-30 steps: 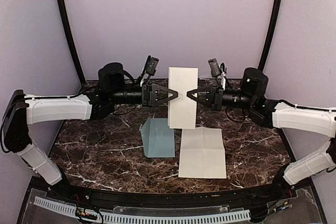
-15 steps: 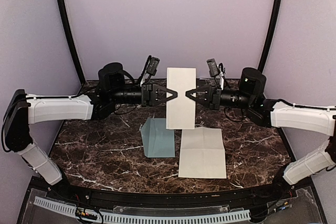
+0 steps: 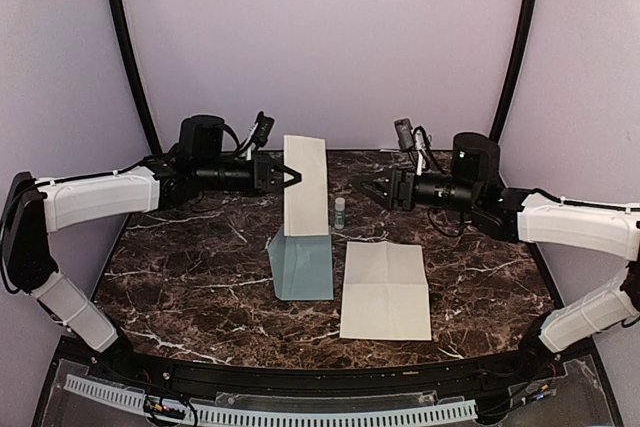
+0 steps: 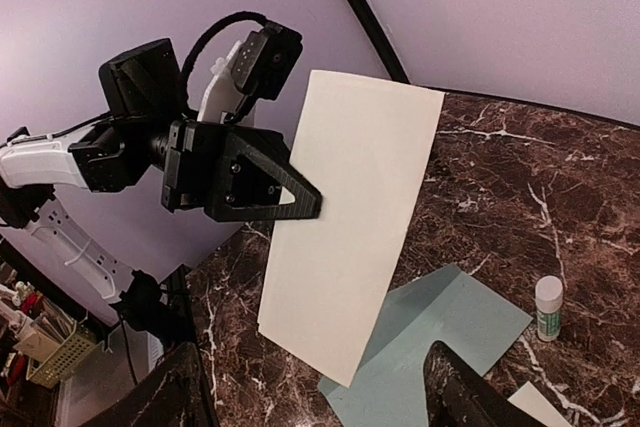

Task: Place the letter into the envelope and seal it
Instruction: Place the letter in the envelope.

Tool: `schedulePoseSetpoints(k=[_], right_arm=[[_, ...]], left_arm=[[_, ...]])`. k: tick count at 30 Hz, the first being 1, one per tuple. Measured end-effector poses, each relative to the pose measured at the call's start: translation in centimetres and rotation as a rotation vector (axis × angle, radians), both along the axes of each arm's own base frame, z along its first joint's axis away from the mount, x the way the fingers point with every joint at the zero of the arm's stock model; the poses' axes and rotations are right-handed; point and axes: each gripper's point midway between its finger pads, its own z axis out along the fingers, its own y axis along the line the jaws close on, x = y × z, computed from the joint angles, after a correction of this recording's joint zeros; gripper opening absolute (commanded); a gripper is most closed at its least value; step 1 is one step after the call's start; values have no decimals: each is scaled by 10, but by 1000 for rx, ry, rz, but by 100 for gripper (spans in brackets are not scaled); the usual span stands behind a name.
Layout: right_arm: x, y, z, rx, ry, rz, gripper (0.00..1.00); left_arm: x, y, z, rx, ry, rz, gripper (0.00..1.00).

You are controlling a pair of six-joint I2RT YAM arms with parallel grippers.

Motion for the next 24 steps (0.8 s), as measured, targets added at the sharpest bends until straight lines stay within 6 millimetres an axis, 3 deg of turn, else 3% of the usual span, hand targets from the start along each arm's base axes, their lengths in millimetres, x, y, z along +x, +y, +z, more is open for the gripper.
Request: schedulePoseSetpoints(k=[5,8,17,24], right_arm=[[3,0,-11,-27,32,-41,77],[1,8,-24,-48,60,-33,71],[-3,36,-112,-194,238,-10,52],[-1,51,-148,-268,308,-1,46]], left_arm=[[6,26,-43,144,145,85,0],[3,37,-60,201,213,111,0],[2,60,-100,282,345,178,0],[1,69,-136,336,429,193,0]])
